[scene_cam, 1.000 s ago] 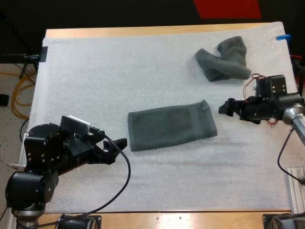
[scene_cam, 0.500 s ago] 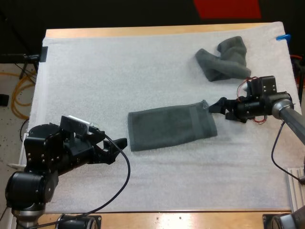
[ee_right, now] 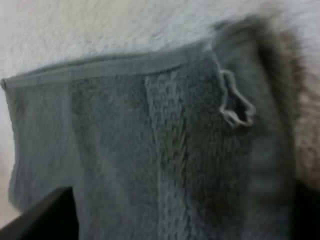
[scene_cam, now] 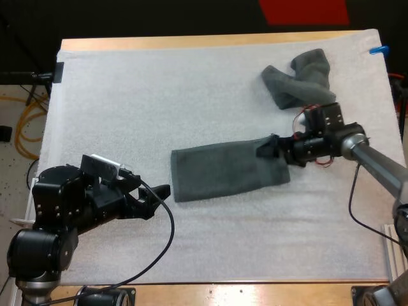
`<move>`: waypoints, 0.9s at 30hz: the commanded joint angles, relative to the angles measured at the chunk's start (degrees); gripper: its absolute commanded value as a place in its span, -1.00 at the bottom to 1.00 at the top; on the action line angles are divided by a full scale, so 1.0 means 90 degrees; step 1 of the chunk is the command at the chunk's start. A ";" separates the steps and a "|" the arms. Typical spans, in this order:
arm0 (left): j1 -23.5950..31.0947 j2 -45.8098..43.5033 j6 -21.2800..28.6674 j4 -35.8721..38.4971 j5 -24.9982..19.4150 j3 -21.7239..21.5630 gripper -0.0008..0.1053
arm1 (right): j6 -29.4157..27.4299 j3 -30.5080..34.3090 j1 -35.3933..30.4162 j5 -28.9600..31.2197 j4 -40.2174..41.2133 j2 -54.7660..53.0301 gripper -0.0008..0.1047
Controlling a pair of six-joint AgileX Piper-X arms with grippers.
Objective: Pick towel from pile fold and stack
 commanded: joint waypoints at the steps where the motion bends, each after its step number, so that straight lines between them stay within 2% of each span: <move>1: -0.0026 0.0012 -0.0065 -0.0014 0.0095 -0.0012 0.43 | 0.0100 0.0078 0.0180 -0.0217 0.0263 0.0212 0.54; 5: -0.0026 0.0012 -0.0065 -0.0014 0.0095 -0.0012 0.43 | 0.0098 0.0078 0.0249 -0.0218 0.0385 0.0212 0.42; 6: -0.0026 0.0012 -0.0065 -0.0014 0.0095 -0.0012 0.43 | 0.0121 0.0078 0.0249 -0.0218 0.0402 0.0212 0.29; 8: -0.0026 0.0012 -0.0065 -0.0014 0.0104 -0.0012 0.43 | 0.0132 0.0078 0.0248 -0.0190 0.0426 0.0212 0.03; 10: -0.0026 0.0012 -0.0065 -0.0014 0.0156 -0.0012 0.43 | 0.0100 0.0078 0.0236 -0.0168 0.0444 0.0212 -0.39; 11: -0.0026 0.0012 -0.0065 -0.0014 0.0170 -0.0012 0.43 | 0.0043 0.0078 0.0236 -0.0168 0.0443 0.0210 -0.53; 13: -0.0026 0.0012 -0.0065 -0.0014 0.0196 -0.0012 0.43 | -0.0091 0.0078 0.0236 -0.0167 0.0443 0.0103 -0.98; 17: -0.0026 0.0012 -0.0065 -0.0014 0.0195 -0.0012 0.43 | -0.0092 0.0078 0.0236 0.0495 0.0499 -0.0312 -0.99; 22: -0.0026 0.0012 -0.0065 -0.0014 0.0195 -0.0012 0.43 | -0.0092 0.0078 0.0236 0.2272 0.1073 -0.1307 -0.99; 23: -0.0026 0.0012 -0.0065 -0.0014 0.0195 -0.0012 0.43 | -0.0095 0.0078 0.0236 0.2403 0.1171 -0.1389 -0.99; 25: -0.0026 0.0012 -0.0065 -0.0014 0.0195 -0.0012 0.43 | -0.0264 0.0078 0.0236 0.3225 0.1568 -0.1803 -0.99; 27: -0.0026 0.0012 -0.0065 -0.0014 0.0195 -0.0012 0.43 | -0.0462 0.0078 0.0236 0.3770 0.1862 -0.2076 -0.99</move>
